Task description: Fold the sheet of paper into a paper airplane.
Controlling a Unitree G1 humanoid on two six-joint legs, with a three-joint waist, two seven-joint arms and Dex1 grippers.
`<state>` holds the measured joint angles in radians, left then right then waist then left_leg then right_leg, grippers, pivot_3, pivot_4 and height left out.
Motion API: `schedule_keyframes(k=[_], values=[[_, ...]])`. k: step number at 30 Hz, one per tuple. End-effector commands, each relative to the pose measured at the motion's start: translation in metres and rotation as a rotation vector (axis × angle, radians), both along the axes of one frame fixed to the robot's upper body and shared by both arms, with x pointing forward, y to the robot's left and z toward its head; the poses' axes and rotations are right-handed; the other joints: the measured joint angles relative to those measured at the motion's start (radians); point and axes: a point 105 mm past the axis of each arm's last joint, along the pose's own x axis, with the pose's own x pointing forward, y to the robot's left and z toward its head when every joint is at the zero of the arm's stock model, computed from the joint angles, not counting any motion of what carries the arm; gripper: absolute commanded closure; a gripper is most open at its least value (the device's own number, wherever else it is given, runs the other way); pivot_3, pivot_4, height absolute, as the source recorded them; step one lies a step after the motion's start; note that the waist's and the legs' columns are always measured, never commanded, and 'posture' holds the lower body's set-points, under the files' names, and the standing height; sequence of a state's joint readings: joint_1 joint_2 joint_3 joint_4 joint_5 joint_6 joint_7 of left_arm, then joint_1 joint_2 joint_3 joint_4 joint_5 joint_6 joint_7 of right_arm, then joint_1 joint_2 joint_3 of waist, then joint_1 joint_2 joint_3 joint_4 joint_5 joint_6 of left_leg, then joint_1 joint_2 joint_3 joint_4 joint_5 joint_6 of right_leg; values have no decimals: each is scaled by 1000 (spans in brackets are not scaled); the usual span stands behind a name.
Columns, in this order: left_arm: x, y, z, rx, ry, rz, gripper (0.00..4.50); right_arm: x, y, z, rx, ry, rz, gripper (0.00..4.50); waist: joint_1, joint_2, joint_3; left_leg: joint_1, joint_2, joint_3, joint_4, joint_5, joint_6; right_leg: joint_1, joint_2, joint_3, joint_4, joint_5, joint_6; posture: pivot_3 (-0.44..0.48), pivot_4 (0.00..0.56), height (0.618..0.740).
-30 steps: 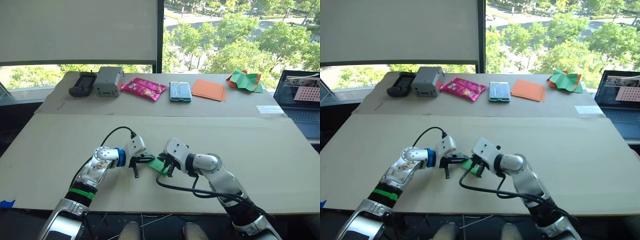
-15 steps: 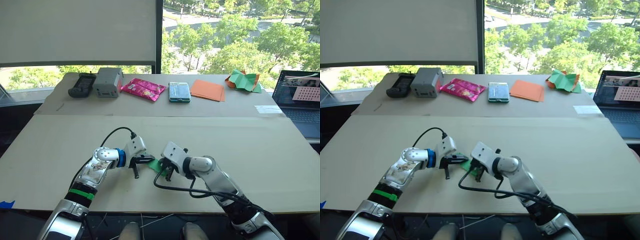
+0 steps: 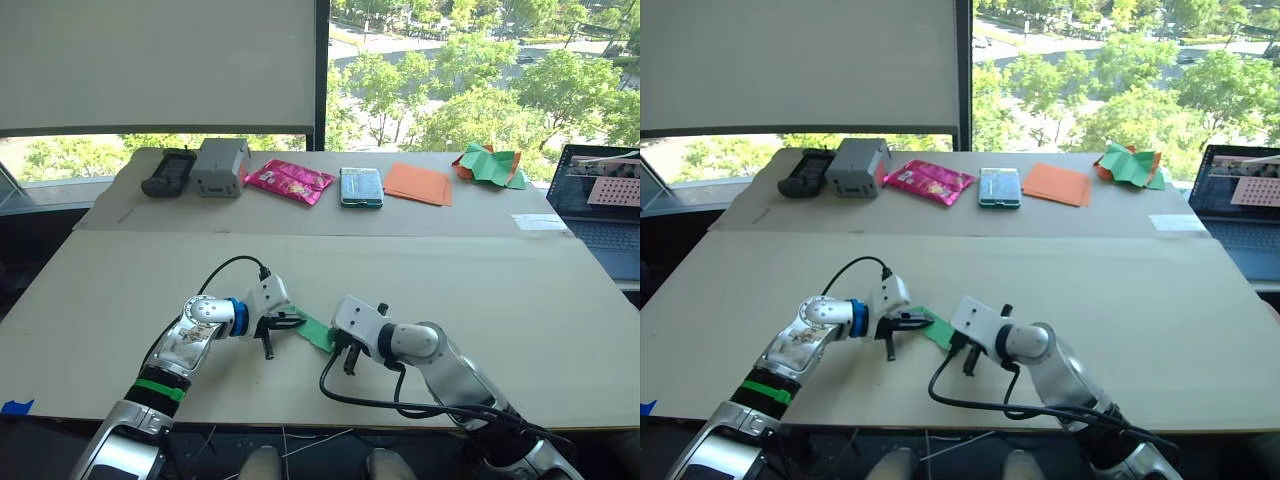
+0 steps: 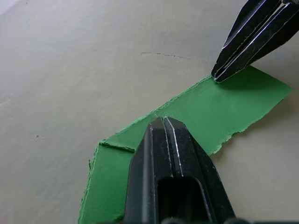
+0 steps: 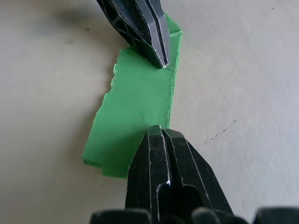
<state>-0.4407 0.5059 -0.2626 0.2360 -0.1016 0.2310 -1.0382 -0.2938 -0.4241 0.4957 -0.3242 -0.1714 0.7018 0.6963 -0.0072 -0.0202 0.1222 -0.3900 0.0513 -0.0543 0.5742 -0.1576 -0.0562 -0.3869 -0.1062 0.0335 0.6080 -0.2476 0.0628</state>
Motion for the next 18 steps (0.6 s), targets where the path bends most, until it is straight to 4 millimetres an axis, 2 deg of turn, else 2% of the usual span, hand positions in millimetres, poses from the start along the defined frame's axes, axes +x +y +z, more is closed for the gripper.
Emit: schedule_keyframes(k=[1,6,8,9,13,15,18], values=[[-4,11,-16,63,43,18,4500,-22,-28,-41,-94,195,-74,4448,3,0,-1,0,0,0,0,0,0,0,0,0,0,0,0,0,150,706],[-4,8,-17,60,41,10,4500,-33,-34,-39,-96,210,-82,4448,10,-1,-3,-1,0,1,0,0,0,0,-1,0,-2,-1,1,0,150,706],[-3,6,-16,60,38,8,4500,-22,-30,-17,-53,105,-72,4448,11,-1,-3,-1,0,1,0,0,-1,0,-1,0,-3,-1,1,0,150,706],[-2,5,-16,59,36,5,4500,-15,-25,3,4,39,-64,4448,11,-1,-3,-1,0,1,0,0,-1,0,-1,0,-4,-1,1,0,150,706],[-1,5,-15,61,32,0,4500,-4,-8,60,169,-127,-18,4448,8,0,4,-3,0,1,0,-1,-1,-2,-1,0,-6,-1,1,0,150,706],[-1,5,-15,62,31,-2,4500,-2,-1,77,224,-173,1,4448,6,2,6,-4,0,1,0,-1,-1,-2,-1,0,-7,-1,1,0,150,706],[0,4,-14,60,30,-4,4500,-2,8,87,296,-175,12,4448,4,2,6,-4,0,0,0,-1,-1,-2,-1,-1,-8,-1,1,0,150,706]])
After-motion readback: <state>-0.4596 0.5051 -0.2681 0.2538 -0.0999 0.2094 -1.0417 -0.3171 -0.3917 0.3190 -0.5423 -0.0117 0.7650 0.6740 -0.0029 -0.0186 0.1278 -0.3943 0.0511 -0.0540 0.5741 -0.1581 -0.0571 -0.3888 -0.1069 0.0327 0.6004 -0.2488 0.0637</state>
